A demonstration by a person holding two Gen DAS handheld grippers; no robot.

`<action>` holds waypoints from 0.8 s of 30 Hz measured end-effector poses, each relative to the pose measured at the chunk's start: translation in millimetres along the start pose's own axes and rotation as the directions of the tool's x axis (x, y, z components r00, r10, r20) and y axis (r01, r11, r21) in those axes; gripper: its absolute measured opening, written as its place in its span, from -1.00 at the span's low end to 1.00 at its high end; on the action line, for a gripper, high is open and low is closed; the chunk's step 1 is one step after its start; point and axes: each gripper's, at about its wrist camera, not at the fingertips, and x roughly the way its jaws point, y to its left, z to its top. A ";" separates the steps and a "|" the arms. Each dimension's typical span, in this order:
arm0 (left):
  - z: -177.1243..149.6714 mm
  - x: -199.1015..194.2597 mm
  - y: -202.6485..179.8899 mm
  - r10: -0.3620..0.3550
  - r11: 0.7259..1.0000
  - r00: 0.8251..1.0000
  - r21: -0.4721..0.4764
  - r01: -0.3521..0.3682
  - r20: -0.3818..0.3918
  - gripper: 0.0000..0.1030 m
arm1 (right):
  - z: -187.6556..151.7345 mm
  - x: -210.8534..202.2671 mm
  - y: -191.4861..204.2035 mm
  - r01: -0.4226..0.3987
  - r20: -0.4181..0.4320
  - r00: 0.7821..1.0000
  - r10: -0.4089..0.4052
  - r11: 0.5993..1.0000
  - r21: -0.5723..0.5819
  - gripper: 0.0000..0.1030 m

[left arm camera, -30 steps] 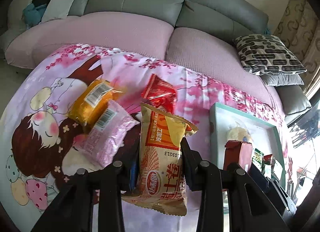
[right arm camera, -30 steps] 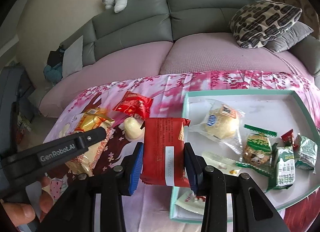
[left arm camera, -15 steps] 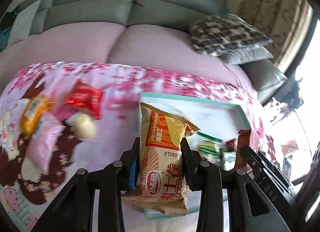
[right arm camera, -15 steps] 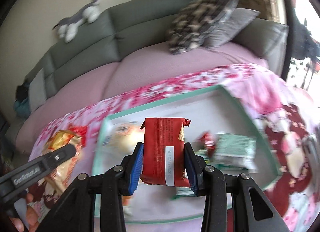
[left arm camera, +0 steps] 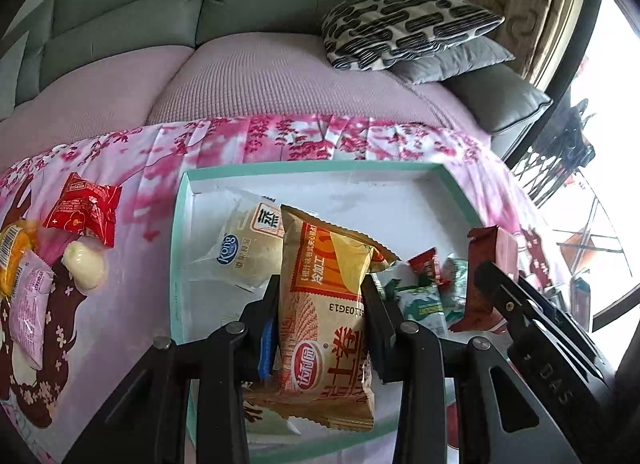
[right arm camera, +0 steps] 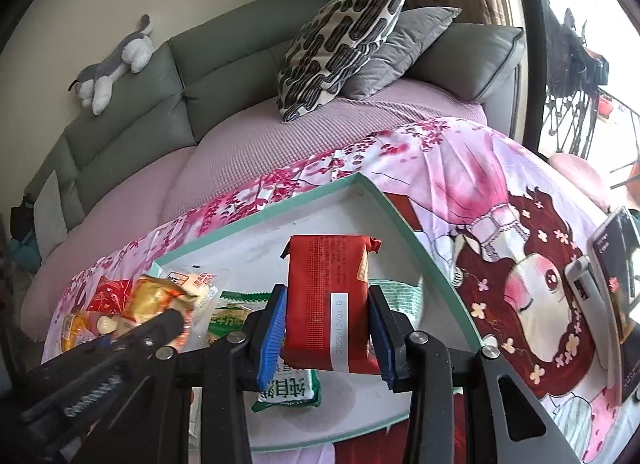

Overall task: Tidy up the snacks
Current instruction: 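Lift both held packs and carry them over the tray, then lower both packs into the tray and open both tools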

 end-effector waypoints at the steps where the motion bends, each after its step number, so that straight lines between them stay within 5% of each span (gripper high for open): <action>1: -0.3 2.1 0.9 0.004 1.000 1.000 -0.002 -0.004 -0.003 -0.26 | -0.9 1.4 1.4 -0.003 -0.002 1.000 0.003 1.000 -0.004 -0.18; 16: 3.7 4.7 2.8 0.036 0.999 0.999 -0.006 -0.036 0.017 -0.25 | -3.2 14.9 11.0 0.025 -0.016 1.000 -0.025 0.999 -0.038 -0.18; 24: 7.1 -6.0 6.3 0.064 0.998 0.997 -0.014 -0.064 0.040 0.24 | -1.9 11.0 12.0 0.038 -0.002 0.999 -0.038 0.998 -0.041 -0.18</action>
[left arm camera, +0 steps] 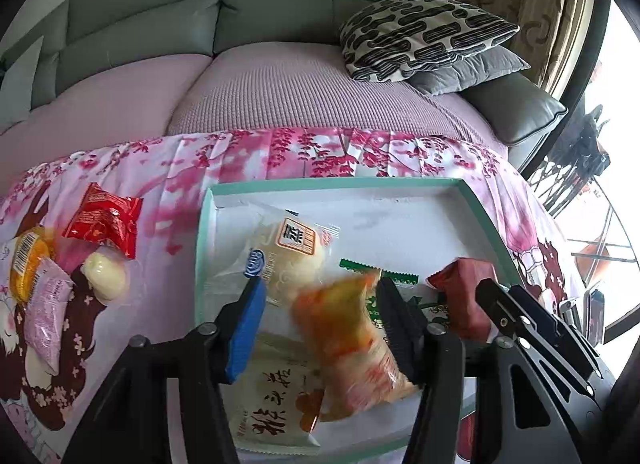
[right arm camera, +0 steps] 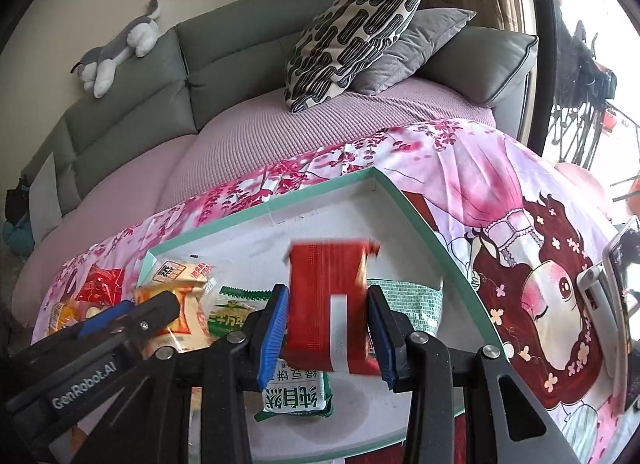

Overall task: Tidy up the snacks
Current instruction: 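Lower both packs into the tray and open both tools, then move both open tools back over the remaining snacks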

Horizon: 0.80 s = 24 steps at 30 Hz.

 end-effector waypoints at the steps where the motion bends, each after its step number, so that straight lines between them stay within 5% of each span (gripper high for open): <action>1: 0.5 -1.8 0.4 0.004 1.000 1.000 -0.001 -0.004 0.004 0.27 | 0.4 -0.8 0.4 -0.002 0.002 1.000 0.002 1.000 -0.001 -0.17; 4: 2.3 -6.4 2.1 0.007 1.000 1.000 -0.009 -0.007 0.016 0.30 | 0.4 -1.0 0.9 0.003 -0.001 1.000 -0.003 1.000 -0.002 0.15; 8: 3.5 -7.4 9.2 0.053 0.998 0.998 -0.036 -0.052 0.018 0.34 | -0.1 0.2 -0.1 0.017 -0.007 1.000 -0.017 1.000 -0.001 0.25; 11: 4.4 -7.5 17.1 0.123 0.991 0.992 -0.057 -0.122 0.024 0.68 | -0.6 1.6 -1.8 0.039 -0.013 0.999 -0.039 0.999 0.000 0.68; 15: 5.0 -8.4 27.1 0.225 0.973 0.973 -0.069 -0.221 0.054 0.74 | -0.5 2.7 -3.1 0.057 -0.017 0.998 -0.057 0.998 -0.001 0.75; 18: 4.8 -9.7 33.6 0.281 0.958 0.957 -0.080 -0.276 0.073 0.81 | -0.5 3.9 -3.6 0.075 -0.019 0.997 -0.075 0.997 -0.007 0.98; 24: 3.2 -7.2 43.4 0.369 0.928 0.925 -0.095 -0.360 0.089 0.93 | -0.5 0.3 -3.1 0.072 0.004 0.997 -0.072 0.997 -0.013 1.00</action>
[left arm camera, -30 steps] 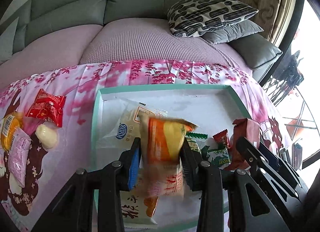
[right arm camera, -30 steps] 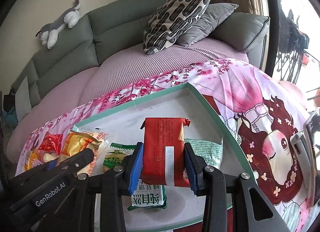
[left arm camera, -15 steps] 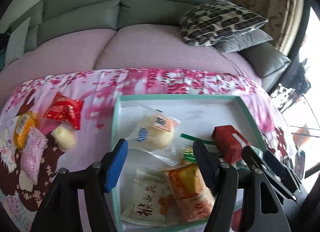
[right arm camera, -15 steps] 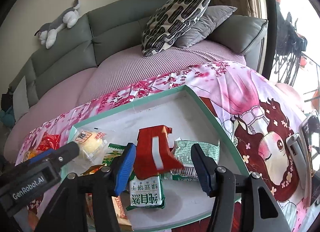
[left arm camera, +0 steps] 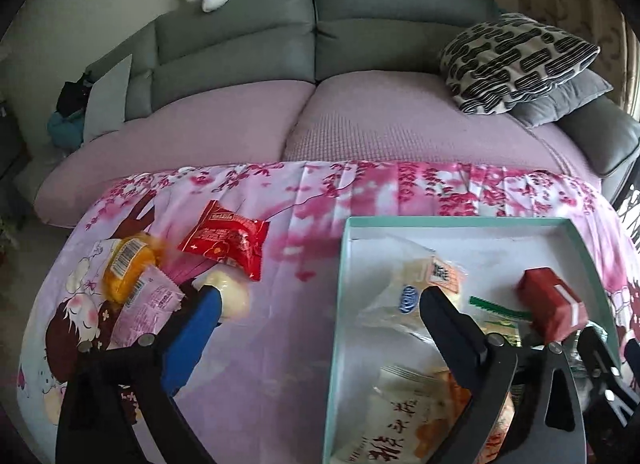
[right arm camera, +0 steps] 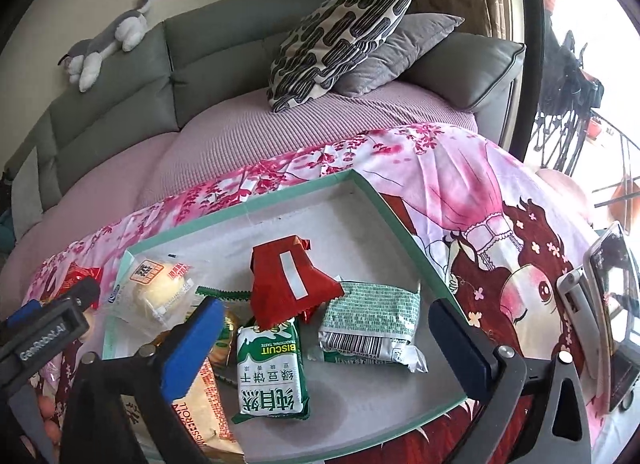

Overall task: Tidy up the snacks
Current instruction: 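Move both open tools back over the remaining snacks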

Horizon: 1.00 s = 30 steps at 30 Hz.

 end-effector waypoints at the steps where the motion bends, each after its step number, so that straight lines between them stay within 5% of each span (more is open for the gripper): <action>1: -0.2 0.9 1.1 0.001 1.000 1.000 -0.006 -0.001 -0.004 0.93 | 0.1 -0.7 0.7 -0.001 0.003 1.000 0.001 1.000 -0.002 1.00; 16: 2.5 -5.0 17.5 0.009 0.999 1.000 -0.038 -0.009 0.010 0.93 | 3.5 -8.7 12.6 0.001 0.025 1.000 0.000 1.000 -0.027 1.00; 30: -0.6 -10.3 83.1 0.144 0.988 0.989 -0.056 -0.145 -0.011 0.93 | 3.6 -19.4 53.3 -0.066 0.061 0.996 0.067 0.998 -0.023 1.00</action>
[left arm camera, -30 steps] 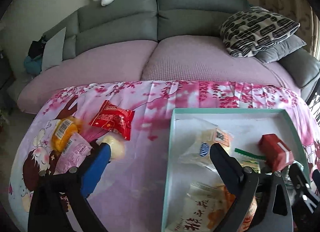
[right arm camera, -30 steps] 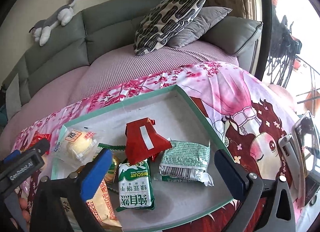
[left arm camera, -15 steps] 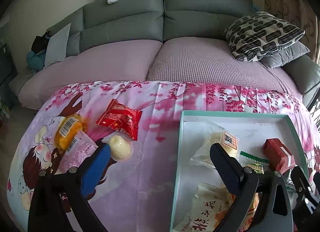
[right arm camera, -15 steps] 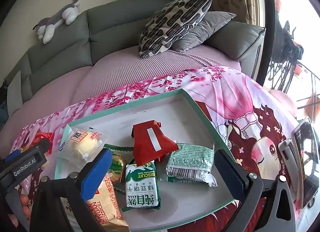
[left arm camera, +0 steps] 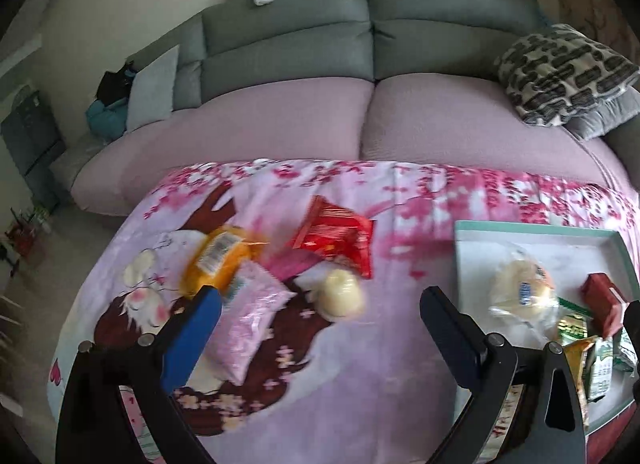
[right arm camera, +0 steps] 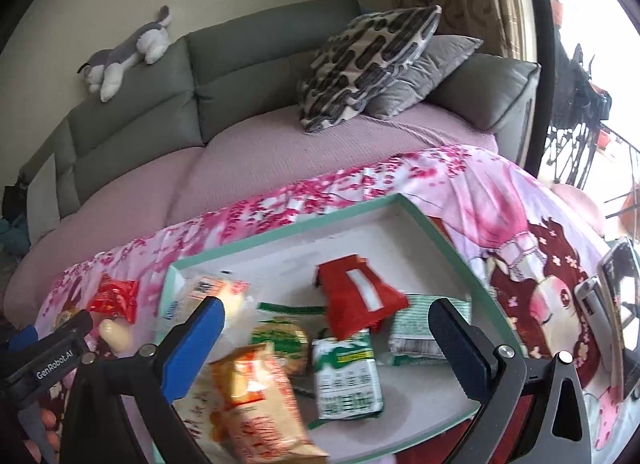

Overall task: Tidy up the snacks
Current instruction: 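Move both open tools back over the remaining snacks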

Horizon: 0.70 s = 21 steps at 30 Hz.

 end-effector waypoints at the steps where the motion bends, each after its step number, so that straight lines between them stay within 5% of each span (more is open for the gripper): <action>1: -0.4 0.9 5.6 0.004 1.000 1.000 -0.008 -0.004 -0.003 0.93 | -0.7 0.0 5.3 -0.010 0.000 1.000 0.010 1.000 -0.006 1.00; 21: -15.9 18.2 151.1 0.174 0.959 0.982 -0.213 -0.186 -0.074 0.93 | -32.4 -2.9 125.2 -0.192 -0.026 0.981 0.190 0.971 -0.142 1.00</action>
